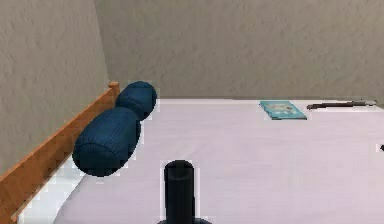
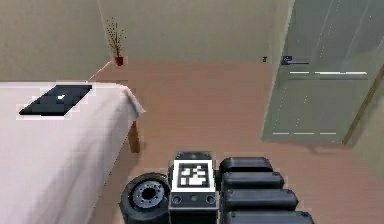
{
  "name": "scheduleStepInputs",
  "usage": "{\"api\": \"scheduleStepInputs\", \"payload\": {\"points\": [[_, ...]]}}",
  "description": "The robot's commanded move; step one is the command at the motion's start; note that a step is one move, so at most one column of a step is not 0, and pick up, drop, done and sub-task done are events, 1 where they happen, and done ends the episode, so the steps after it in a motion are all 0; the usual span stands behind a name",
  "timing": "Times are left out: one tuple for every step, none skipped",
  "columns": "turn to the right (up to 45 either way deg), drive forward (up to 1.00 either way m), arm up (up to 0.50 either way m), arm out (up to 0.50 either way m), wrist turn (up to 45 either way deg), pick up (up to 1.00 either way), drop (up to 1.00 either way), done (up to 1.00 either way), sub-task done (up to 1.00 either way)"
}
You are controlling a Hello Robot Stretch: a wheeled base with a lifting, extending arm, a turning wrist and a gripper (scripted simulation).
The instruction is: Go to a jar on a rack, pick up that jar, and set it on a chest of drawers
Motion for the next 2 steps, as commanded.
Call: {"api": "scheduleStepInputs", "payload": {"points": [[12.0, 0.00, 0.00, 0.00, 0.0, 0.00, 0.00, 0.00, 0.00], [-45.0, 0.00, 0.00, 0.00, 0.0, 0.00, 0.00, 0.00, 0.00]]}}
